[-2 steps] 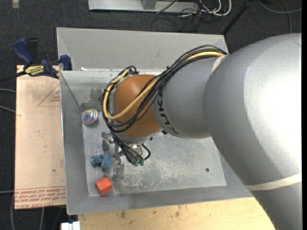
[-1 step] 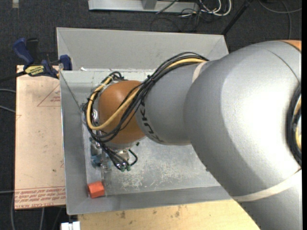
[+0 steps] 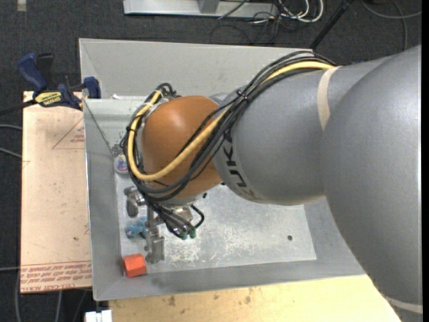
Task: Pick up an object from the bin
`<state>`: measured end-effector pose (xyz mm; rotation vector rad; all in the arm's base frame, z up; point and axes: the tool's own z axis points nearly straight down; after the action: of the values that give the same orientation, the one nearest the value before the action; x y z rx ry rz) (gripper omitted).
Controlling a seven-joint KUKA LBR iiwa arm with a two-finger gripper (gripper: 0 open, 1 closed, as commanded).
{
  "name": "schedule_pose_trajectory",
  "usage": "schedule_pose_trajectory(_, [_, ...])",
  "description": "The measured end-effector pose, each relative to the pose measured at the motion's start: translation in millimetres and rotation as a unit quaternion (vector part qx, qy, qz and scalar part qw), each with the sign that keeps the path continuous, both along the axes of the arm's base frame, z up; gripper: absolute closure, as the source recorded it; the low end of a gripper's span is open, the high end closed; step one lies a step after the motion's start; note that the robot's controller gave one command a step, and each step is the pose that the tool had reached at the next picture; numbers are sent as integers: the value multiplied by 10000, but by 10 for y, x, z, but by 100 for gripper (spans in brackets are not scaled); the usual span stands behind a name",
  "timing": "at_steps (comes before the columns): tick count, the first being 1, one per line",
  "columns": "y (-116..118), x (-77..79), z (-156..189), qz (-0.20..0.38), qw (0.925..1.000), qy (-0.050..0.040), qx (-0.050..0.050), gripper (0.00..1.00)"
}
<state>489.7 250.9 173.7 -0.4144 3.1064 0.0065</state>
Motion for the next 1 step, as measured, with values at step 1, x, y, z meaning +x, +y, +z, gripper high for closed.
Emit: schedule_pose_trajectory(1, [-303, 533, -826, 2018, 9794, 38, -35, 0])
